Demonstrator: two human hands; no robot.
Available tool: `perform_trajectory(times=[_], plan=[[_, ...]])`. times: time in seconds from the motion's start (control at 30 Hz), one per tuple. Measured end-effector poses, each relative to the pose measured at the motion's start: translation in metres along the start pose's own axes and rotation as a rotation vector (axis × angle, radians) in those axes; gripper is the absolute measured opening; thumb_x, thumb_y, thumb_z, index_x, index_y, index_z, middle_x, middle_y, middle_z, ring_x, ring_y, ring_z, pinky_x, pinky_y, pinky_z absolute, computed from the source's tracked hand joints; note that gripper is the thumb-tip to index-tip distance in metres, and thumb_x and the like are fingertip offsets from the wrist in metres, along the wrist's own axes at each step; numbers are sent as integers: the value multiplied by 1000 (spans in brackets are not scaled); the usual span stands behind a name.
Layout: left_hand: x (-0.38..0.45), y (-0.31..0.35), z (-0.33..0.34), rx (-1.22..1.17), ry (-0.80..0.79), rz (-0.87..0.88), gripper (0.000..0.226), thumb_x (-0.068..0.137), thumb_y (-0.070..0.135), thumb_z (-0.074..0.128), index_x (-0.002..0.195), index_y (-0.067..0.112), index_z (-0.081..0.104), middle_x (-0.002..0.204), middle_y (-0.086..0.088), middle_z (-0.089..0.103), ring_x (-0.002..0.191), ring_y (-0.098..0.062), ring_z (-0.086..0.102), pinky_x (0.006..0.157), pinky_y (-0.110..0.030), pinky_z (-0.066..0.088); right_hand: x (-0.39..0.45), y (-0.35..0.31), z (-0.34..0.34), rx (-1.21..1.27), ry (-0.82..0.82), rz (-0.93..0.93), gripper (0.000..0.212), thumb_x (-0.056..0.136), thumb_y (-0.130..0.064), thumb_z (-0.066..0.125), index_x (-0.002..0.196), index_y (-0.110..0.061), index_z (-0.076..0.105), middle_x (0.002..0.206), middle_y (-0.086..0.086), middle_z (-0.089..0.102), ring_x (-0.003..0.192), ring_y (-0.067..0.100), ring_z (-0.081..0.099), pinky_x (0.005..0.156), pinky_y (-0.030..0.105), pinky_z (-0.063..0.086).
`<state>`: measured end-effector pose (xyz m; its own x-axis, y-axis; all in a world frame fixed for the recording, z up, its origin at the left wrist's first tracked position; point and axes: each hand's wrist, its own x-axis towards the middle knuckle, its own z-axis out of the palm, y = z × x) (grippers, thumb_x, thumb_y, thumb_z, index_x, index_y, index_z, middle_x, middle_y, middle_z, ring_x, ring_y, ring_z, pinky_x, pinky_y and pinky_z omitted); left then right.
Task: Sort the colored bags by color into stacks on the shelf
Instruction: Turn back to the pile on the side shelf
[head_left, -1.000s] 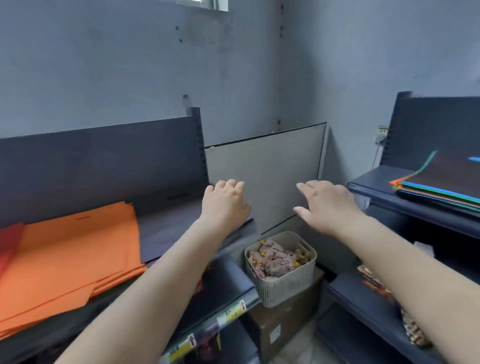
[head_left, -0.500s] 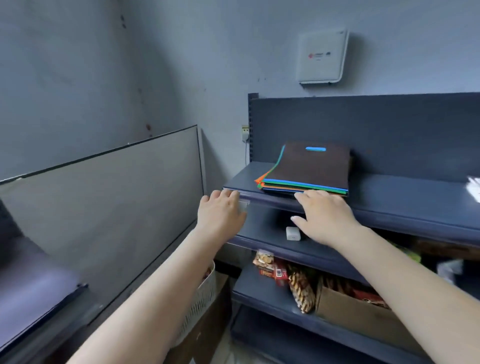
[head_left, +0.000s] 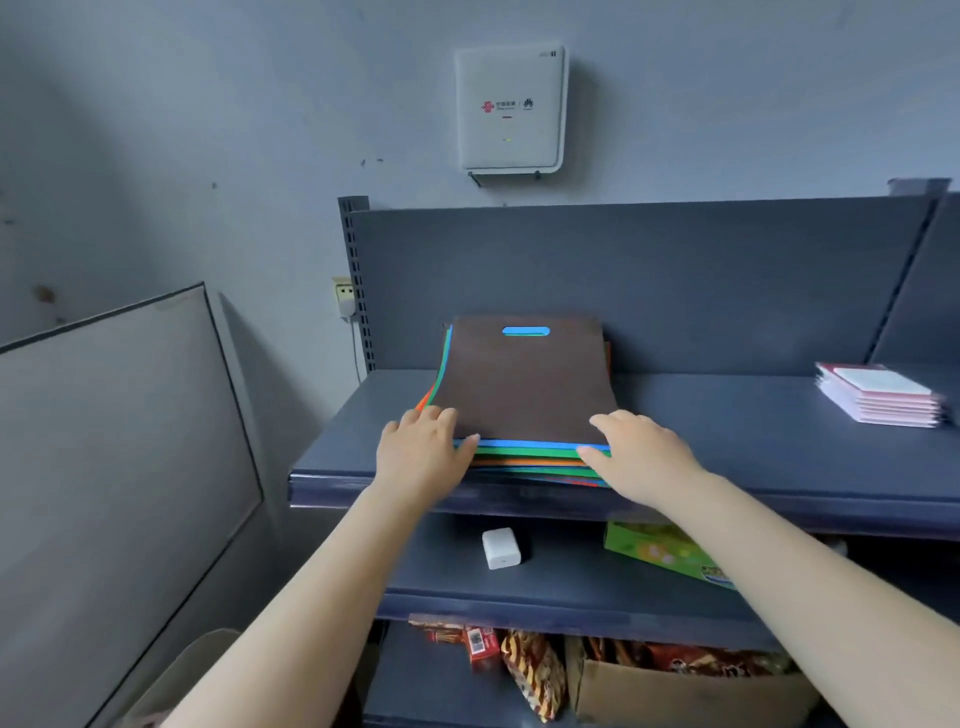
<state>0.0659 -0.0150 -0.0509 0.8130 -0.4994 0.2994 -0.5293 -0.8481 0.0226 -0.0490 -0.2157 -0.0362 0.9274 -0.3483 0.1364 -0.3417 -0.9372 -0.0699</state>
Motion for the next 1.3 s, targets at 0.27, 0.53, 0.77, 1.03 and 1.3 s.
perform_trajectory(times=[0.27,0.53,0.77,1.03,1.3], plan=[[38,1,41,-164,59,84,43,96,51,35,118,23,58,116,4,61,114,-19,50,95,-28,33,51,28,26,316,27,375,56,93,-49,48,128,-5,51,129,12,52,117,29,51,89,35,44],[54,-3,38,-354,6,201,40,96,45,42,121,20,61,123,1,63,118,-19,51,96,-30,38,63,43,28,514,306,407,15,85,-20,69,91,-8,60,75,-1,54,83,25,52,66,27,33],[63,-18,45,-460,17,-18,52,90,51,53,128,16,56,129,2,58,123,-17,46,94,-26,35,56,66,33,574,573,451,11,87,-10,64,81,-9,55,72,4,54,75,27,48,63,30,31],[79,-48,46,-549,-35,-225,48,81,41,70,115,7,62,112,-7,62,105,-24,55,79,-28,39,52,67,50,774,605,460,10,88,-6,60,87,-16,60,82,7,64,77,25,55,67,27,34],[79,-61,36,-584,102,-276,22,86,18,66,105,7,66,100,-10,66,90,-29,57,69,-29,39,48,56,61,979,633,471,26,91,-2,51,103,-20,65,96,4,67,91,22,61,78,28,40]])
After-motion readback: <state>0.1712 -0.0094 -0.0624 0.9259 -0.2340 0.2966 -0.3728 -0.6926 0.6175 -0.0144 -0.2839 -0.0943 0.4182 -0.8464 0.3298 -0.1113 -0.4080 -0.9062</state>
